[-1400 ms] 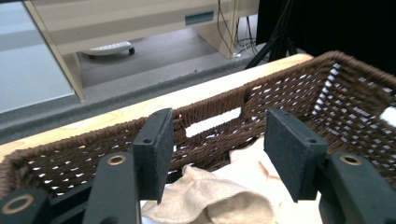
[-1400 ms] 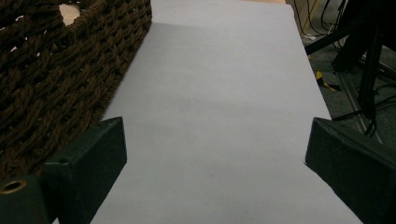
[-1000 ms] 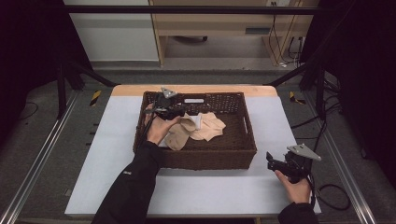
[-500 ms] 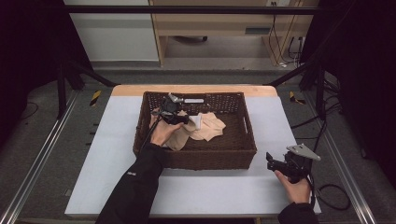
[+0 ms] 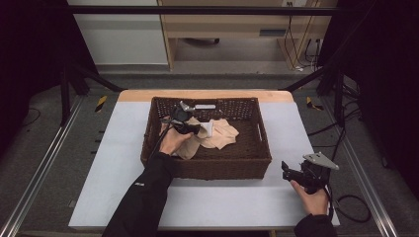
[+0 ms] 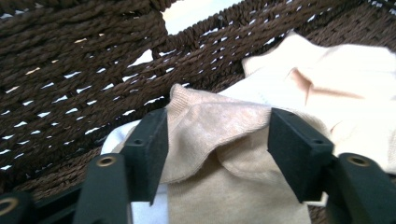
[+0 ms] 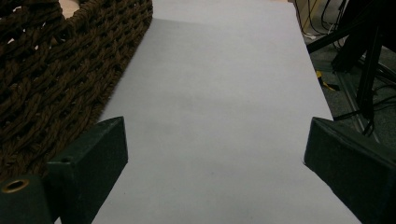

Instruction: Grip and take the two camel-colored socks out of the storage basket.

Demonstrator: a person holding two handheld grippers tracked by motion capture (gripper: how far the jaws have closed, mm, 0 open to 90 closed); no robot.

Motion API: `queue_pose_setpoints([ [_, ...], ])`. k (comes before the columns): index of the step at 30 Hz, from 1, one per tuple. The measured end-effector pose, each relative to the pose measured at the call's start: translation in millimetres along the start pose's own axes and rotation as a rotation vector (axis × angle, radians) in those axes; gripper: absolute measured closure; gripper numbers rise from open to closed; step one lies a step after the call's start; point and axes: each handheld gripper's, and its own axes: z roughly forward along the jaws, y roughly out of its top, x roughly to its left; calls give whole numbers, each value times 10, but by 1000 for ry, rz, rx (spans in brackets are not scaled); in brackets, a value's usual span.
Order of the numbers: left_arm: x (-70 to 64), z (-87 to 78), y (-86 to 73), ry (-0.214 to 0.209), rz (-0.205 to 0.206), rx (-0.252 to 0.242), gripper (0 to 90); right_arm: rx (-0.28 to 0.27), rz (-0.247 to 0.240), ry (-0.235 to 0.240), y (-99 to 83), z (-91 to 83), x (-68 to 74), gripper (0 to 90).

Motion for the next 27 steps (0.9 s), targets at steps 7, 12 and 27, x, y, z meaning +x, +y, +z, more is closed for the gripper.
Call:
queue_pose_setpoints([
  [7, 21, 26, -25, 10, 12, 57, 684, 0, -3, 3, 1, 3, 2, 70],
  [12, 42, -7, -28, 4, -13, 77, 819, -2, 0, 3, 2, -2, 1, 70],
  [27, 61, -479, 44, -47, -75, -146, 858, -3, 0, -4, 4, -10, -2, 71],
])
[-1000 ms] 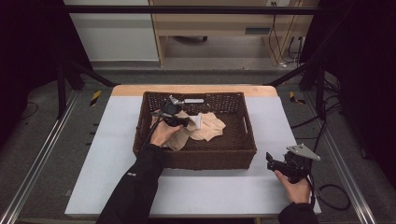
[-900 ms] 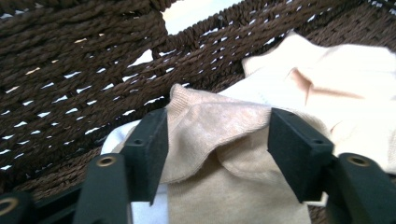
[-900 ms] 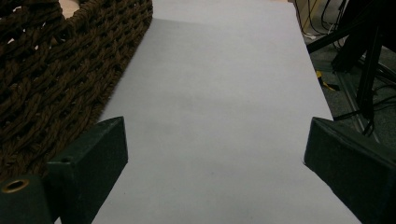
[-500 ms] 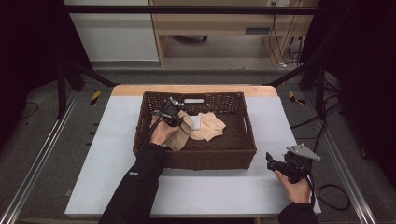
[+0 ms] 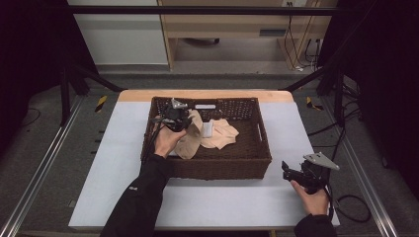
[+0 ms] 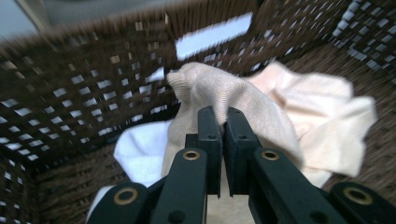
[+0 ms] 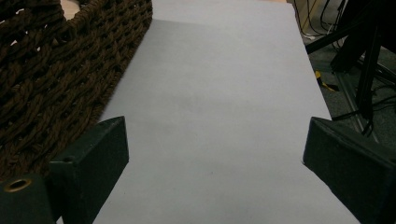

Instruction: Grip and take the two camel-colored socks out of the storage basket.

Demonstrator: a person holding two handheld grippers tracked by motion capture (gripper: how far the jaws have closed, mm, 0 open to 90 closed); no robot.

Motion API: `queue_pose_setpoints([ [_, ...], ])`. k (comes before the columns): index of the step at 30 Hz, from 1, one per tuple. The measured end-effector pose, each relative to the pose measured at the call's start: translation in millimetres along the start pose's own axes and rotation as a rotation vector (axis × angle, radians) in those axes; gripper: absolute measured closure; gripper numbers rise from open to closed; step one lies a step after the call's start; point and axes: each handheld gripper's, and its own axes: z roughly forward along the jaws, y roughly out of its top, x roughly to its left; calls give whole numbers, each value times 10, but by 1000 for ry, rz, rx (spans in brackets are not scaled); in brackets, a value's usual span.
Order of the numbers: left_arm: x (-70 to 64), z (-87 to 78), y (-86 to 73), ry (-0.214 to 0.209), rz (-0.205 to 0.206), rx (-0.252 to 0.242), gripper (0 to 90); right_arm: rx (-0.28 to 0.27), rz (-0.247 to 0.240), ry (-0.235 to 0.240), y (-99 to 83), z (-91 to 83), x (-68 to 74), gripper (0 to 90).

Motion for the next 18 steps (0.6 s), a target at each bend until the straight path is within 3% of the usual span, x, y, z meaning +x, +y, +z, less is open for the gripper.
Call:
queue_pose_setpoints([
  [3, -8, -132, 47, -4, 0, -73, 858, 0, -2, -2, 0, -1, 0, 71],
  [4, -23, -229, 76, -18, -3, -121, 858, -2, -2, -2, 1, -4, 0, 71],
  [18, -150, -692, 97, -88, 2, -252, 859, 4, -9, -5, -1, -2, -4, 71],
])
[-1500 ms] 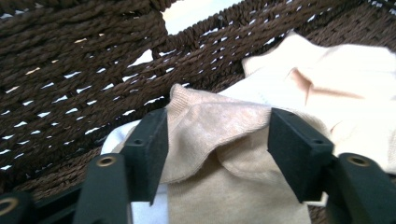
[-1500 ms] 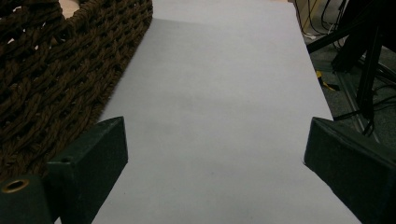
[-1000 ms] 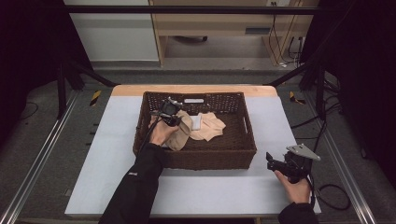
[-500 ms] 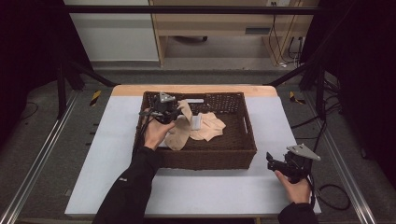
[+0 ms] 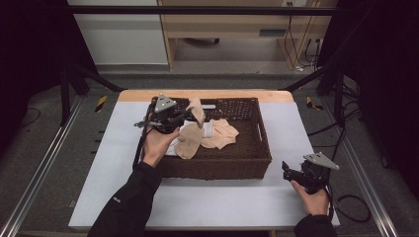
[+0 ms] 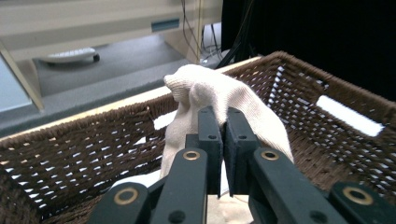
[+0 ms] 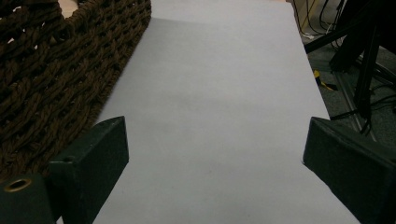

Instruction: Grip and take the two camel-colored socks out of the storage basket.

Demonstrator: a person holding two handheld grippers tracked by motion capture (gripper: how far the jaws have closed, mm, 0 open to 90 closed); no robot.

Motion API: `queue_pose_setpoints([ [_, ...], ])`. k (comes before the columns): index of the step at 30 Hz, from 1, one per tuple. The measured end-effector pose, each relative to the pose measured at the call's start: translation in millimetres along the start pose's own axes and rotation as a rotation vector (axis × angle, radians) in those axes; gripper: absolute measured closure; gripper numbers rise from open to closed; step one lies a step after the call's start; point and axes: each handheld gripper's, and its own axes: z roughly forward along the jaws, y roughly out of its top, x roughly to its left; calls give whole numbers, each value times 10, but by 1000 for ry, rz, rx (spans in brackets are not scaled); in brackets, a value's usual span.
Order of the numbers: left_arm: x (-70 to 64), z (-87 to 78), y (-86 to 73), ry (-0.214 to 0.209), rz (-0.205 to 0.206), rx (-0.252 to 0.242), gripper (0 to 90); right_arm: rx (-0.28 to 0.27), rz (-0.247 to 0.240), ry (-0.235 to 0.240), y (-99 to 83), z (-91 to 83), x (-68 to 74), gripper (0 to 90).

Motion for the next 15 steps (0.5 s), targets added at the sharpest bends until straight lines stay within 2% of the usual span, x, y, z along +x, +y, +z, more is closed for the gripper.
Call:
queue_pose_setpoints([
  [7, -98, -318, 36, -44, 9, -61, 859, 5, 2, -1, 0, -1, -3, 71],
  [8, -121, -405, 35, -51, 12, -71, 859, 7, 5, -1, 0, -6, -1, 71],
  [9, -121, -405, 35, -51, 12, -71, 859, 7, 4, -2, -1, -9, -1, 70],
  [15, -190, -638, -9, -70, 24, -99, 859, 9, 0, -5, -5, -20, 9, 71],
])
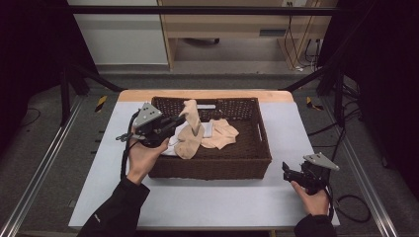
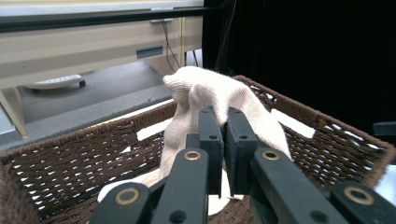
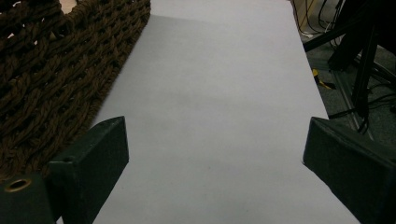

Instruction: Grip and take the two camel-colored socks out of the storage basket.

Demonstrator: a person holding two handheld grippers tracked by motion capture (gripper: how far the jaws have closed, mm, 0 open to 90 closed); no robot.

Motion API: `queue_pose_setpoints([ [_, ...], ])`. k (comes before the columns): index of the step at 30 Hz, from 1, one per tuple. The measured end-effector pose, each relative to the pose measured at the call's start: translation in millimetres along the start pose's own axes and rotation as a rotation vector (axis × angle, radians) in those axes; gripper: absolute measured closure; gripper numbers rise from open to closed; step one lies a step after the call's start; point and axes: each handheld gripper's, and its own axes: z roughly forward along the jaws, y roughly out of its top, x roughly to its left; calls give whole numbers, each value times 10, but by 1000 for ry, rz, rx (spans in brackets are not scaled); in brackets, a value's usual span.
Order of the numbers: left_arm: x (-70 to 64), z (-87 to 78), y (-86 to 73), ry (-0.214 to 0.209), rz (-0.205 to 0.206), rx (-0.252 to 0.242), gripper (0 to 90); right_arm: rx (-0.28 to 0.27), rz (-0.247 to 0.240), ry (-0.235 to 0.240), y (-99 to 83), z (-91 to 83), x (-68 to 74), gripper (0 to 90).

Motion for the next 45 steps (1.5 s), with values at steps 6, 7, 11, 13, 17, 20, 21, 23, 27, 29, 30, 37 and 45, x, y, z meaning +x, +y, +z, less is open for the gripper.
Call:
queue_pose_setpoints([
  [6, -80, -259, -22, -19, 7, -31, 859, -2, -3, -5, -2, -4, -6, 71],
  [7, -98, -328, -31, -22, 2, -36, 859, 0, -1, -6, -3, -6, -5, 71],
  [11, -133, -420, -60, -36, -2, -41, 859, -1, -6, -7, -4, -9, -7, 71],
  [13, -161, -470, -86, -45, -1, -44, 859, 0, -5, -8, -4, -9, -6, 71],
  [17, -227, -556, -155, -71, -6, -50, 859, -1, -8, -7, -4, -12, -4, 72],
  [20, -317, -636, -236, -95, -4, -55, 859, 0, -2, -4, -3, -18, -3, 72],
  [21, -339, -651, -254, -100, -2, -54, 859, -1, -3, -4, -3, -19, -2, 72],
  [23, -384, -675, -291, -105, -3, -54, 859, 0, -2, -3, -4, -21, 1, 72],
  [27, -452, -702, -362, -129, -6, -47, 859, 0, -5, -1, -3, -25, 6, 73],
  [29, -477, -702, -384, -132, -2, -43, 859, 0, -4, -1, -3, -24, 7, 73],
  [30, -496, -700, -402, -137, 0, -38, 859, 1, -4, 0, -3, -22, 7, 72],
  [37, -632, -702, -567, -180, 3, 5, 859, 3, -6, 1, -9, -26, 7, 72],
  [45, -739, -611, -737, -203, 13, 73, 859, 2, -3, 4, -8, -30, 8, 73],
])
